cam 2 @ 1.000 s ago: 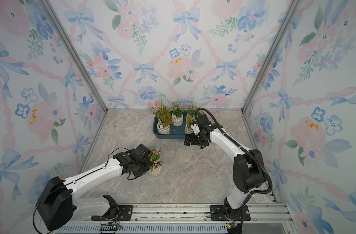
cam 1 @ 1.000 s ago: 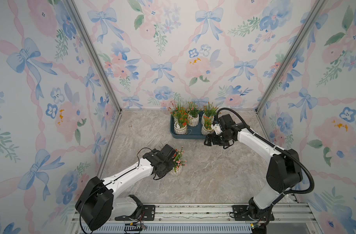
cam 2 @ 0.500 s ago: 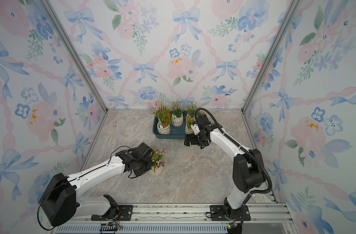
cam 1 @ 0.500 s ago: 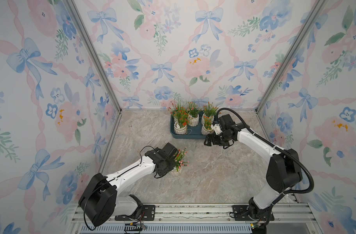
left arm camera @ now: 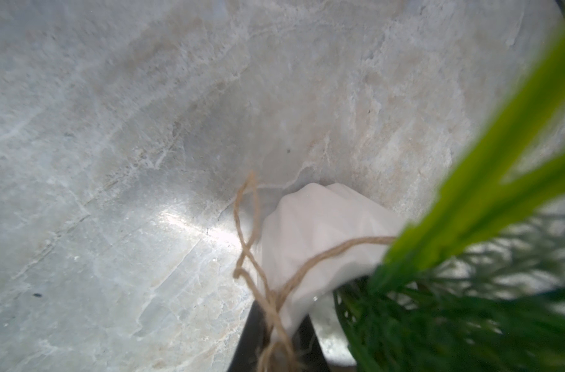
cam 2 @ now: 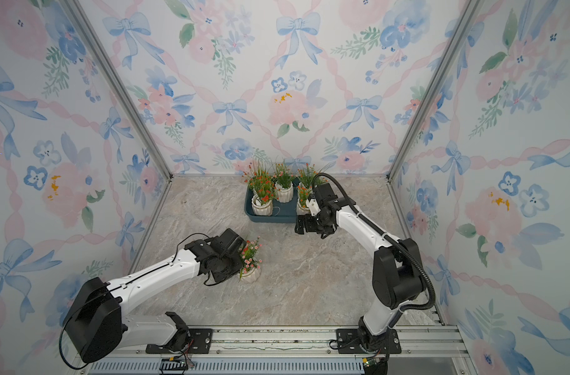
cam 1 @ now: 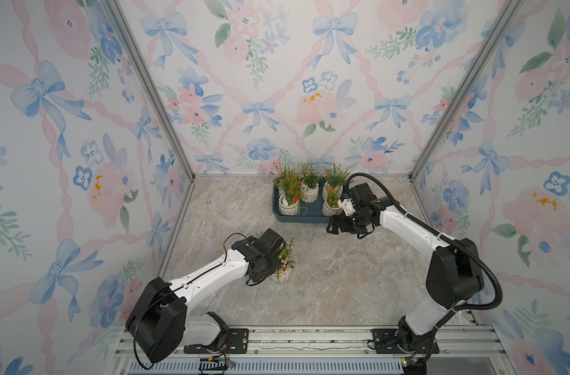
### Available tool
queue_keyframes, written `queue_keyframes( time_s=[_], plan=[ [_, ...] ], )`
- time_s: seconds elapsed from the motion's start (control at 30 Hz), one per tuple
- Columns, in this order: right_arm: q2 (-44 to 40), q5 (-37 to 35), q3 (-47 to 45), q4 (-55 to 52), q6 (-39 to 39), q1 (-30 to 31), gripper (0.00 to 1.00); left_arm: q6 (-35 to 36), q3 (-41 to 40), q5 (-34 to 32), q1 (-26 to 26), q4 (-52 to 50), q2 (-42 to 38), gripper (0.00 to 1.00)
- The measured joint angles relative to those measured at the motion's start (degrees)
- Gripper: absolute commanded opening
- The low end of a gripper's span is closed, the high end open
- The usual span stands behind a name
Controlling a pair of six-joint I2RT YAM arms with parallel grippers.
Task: Put the potted gypsophila into the storage box
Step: Pick up the baby's breath potted plant from the center of the board.
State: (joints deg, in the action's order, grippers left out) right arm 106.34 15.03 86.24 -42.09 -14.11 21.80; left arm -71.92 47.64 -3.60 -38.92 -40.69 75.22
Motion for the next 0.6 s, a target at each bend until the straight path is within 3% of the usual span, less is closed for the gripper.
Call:
queue_keyframes(
  time_s=[0.6],
  plan=[
    [0.2, 0.0, 0.0, 0.0, 0.0, 0.0, 0.98, 4.8, 3.0, -0.6, 0.3, -2.4, 2.6, 0.0]
  ],
)
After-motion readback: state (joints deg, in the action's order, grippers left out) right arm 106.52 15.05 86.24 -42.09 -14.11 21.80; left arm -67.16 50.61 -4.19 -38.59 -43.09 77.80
